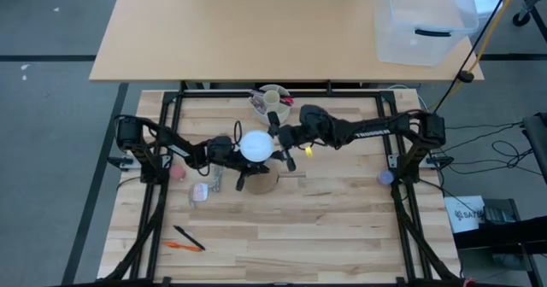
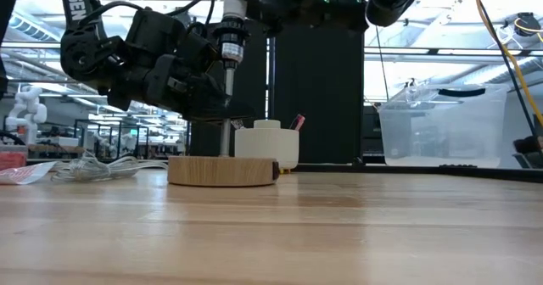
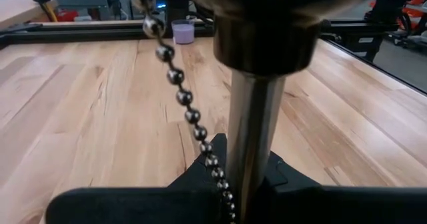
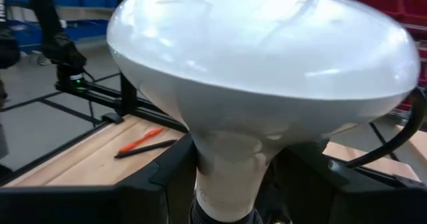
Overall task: Screw lightbulb
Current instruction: Remove the lightbulb from the wooden lamp
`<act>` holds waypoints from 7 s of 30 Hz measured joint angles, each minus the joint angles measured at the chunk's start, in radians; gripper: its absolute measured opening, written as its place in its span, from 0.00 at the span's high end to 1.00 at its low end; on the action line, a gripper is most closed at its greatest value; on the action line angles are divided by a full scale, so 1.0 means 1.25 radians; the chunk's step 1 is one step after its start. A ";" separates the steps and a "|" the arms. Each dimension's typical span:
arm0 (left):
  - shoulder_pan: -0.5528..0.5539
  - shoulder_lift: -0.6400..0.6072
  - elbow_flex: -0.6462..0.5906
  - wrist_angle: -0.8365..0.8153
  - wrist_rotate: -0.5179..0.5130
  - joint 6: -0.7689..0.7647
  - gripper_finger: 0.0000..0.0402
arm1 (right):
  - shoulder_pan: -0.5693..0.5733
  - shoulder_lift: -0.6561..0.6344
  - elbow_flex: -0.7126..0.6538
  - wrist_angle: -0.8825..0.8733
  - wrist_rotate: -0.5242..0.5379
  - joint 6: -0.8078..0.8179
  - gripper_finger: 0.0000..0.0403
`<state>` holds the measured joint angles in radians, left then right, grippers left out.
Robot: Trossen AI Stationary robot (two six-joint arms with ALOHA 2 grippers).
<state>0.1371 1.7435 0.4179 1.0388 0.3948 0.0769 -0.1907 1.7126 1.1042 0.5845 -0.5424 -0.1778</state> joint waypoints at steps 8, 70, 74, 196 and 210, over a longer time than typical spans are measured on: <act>0.000 0.000 0.000 0.001 -0.005 -0.011 0.94 | -0.016 0.002 -0.003 0.034 -0.065 0.023 0.56; 0.000 0.001 -0.002 0.022 -0.352 -0.119 0.94 | 0.364 0.173 0.000 0.237 1.270 0.069 0.21; 0.000 0.001 -0.002 0.022 -0.371 -0.133 0.94 | 0.350 0.223 0.000 0.458 1.274 -0.050 0.21; 0.000 0.000 -0.003 -0.009 0.226 0.034 0.94 | 0.093 0.018 0.079 -0.119 0.165 0.014 0.43; -0.002 0.000 -0.003 -0.020 0.145 0.033 0.94 | 0.096 -0.040 0.080 -0.345 0.239 0.014 0.30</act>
<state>0.1345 1.7439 0.4145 1.0138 0.5755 0.1182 -0.0712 1.6623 1.2037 0.1531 -0.2441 -0.1607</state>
